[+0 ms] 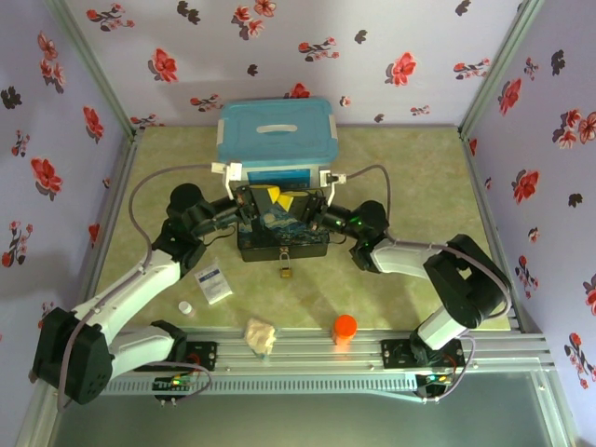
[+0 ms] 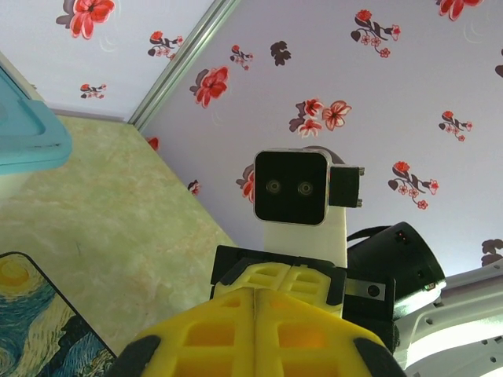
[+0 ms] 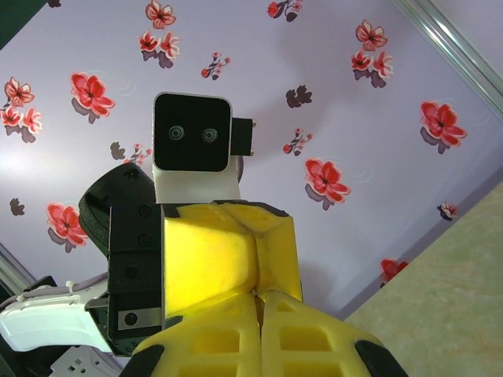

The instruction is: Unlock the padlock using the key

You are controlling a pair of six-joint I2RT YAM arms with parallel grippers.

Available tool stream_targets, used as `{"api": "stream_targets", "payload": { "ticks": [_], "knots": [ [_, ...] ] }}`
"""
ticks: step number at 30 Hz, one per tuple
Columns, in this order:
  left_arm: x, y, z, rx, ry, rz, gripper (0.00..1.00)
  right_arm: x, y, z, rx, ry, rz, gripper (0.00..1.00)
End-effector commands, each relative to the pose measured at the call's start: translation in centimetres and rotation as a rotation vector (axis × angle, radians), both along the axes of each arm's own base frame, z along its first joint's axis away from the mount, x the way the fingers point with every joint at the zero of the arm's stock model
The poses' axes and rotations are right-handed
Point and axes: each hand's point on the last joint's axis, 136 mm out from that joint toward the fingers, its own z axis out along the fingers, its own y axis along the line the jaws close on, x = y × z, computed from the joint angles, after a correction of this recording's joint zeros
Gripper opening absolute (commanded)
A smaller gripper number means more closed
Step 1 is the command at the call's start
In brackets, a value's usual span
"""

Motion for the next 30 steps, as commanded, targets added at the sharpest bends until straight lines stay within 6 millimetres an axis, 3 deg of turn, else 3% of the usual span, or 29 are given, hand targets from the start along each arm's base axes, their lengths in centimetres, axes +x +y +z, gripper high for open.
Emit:
{"api": "stream_targets", "payload": {
  "ticks": [1, 2, 4, 5, 9, 12, 16, 20, 26, 30],
  "knots": [
    [0.1, 0.6, 2.1, -0.029, -0.078, 0.033, 0.01, -0.3, -0.7, -0.2, -0.001, -0.012, -0.025, 0.0],
    [0.4, 0.8, 1.9, -0.022, -0.071, 0.053, 0.08, -0.3, -0.7, -0.2, -0.003, -0.011, -0.029, 0.0],
    [0.9, 1.0, 1.7, -0.009, -0.066, 0.087, 0.48, -0.2, -0.8, -0.6, -0.02, 0.0, -0.038, 0.0],
    [1.2, 1.3, 1.6, -0.003, -0.062, 0.11, 0.57, -0.2, -0.9, -0.9, -0.033, 0.002, -0.045, 0.0],
    [1.7, 2.5, 1.3, 0.019, -0.044, 0.199, 0.65, 0.5, -1.4, -2.7, -0.117, 0.048, -0.1, 0.0],
    [1.4, 3.1, 0.2, 0.048, -0.007, 0.246, 0.65, 1.0, -2.2, -5.0, -0.234, 0.082, -0.176, 0.0],
    [0.7, 3.3, -4.6, 0.281, 0.109, 0.33, 0.62, 1.6, -4.2, -8.1, -0.438, 0.108, -0.302, 0.0],
    [-1.6, 4.4, -8.9, 0.524, 0.173, 0.409, 0.59, 1.7, -6.2, -10.4, -0.601, 0.123, -0.379, 0.0],
    [-5.6, 2.7, -14.7, 0.568, 0.291, 0.331, 0.6, 0.9, -7.4, -12.3, -0.656, 0.133, -0.396, 0.0],
    [-6.8, 1.5, -18.0, 0.552, 0.35, 0.3, 0.61, 0.2, -7.6, -13.2, -0.669, 0.142, -0.392, 0.0]
  ]
}}
